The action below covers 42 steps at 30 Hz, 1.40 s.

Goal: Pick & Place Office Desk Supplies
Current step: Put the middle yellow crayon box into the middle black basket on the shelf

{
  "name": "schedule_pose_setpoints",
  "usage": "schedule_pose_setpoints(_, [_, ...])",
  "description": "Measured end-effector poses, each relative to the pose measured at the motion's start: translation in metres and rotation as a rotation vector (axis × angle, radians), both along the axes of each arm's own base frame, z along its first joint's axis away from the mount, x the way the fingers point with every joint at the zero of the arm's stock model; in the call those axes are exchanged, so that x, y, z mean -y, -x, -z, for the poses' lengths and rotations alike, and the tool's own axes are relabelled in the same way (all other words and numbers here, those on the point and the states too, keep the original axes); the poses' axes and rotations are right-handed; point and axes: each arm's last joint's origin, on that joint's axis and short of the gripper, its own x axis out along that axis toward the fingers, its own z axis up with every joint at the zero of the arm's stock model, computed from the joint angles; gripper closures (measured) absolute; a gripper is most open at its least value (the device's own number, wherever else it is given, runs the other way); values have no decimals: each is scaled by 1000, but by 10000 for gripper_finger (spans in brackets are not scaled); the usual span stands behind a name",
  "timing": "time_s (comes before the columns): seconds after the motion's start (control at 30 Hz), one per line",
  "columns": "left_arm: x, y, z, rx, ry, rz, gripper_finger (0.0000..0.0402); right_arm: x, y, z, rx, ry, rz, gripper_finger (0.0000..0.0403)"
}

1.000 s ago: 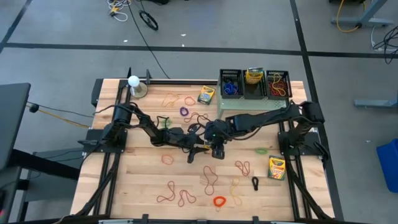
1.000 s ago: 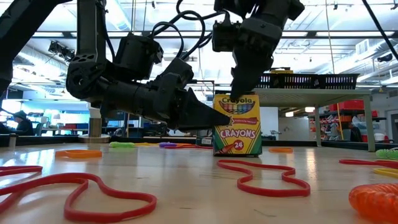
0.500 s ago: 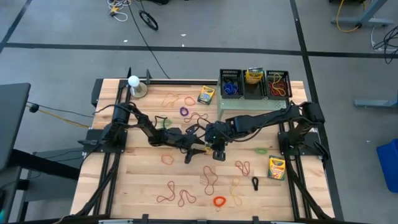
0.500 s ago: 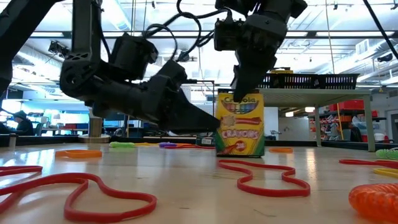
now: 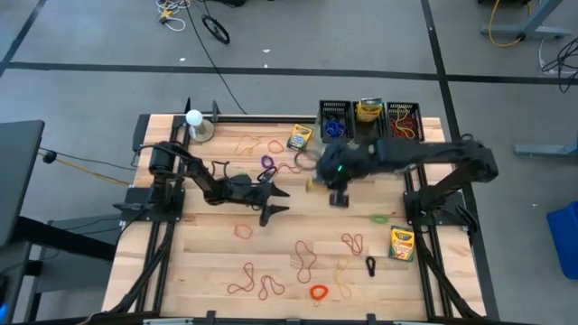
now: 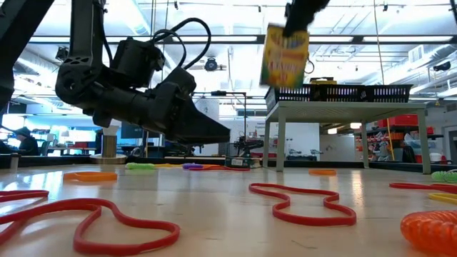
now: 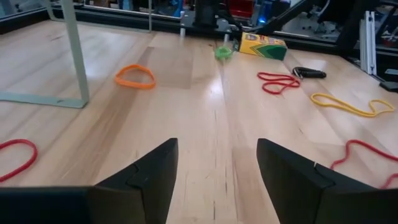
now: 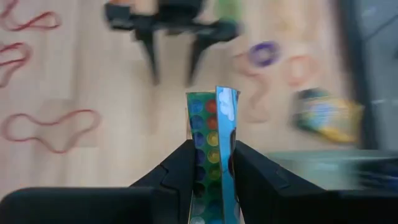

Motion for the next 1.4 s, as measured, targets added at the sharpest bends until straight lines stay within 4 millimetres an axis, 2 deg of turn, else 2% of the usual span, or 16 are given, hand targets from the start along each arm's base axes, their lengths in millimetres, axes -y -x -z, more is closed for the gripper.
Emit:
schedule_pose_setpoints(0.13, [1, 0, -1, 5, 2, 9, 182, 29, 21, -50, -6, 131, 10, 298])
schedule_pose_setpoints(0.2, [1, 0, -1, 7, 3, 11, 184, 45, 36, -68, -32, 175, 23, 298])
schedule_pose_setpoints(0.3, [1, 0, -1, 7, 3, 11, 184, 70, 57, -87, -75, 229, 49, 298])
schedule_pose_setpoints(0.4, [1, 0, -1, 7, 2, 11, 184, 93, 76, -95, -144, 274, 114, 298])
schedule_pose_setpoints(0.57, [1, 0, -1, 7, 3, 11, 184, 129, 91, -82, -225, 230, 138, 298])
schedule_pose_setpoints(0.8, [1, 0, -1, 7, 2, 5, 184, 156, 96, -52, -319, 190, 150, 298])
schedule_pose_setpoints(1.13, [1, 0, -1, 6, 2, 4, 184, 169, 88, -24, -342, 208, 102, 298])
schedule_pose_setpoints(1.4, [1, 0, -1, 6, 1, 3, 184, 172, 87, -12, -411, 244, 131, 298])
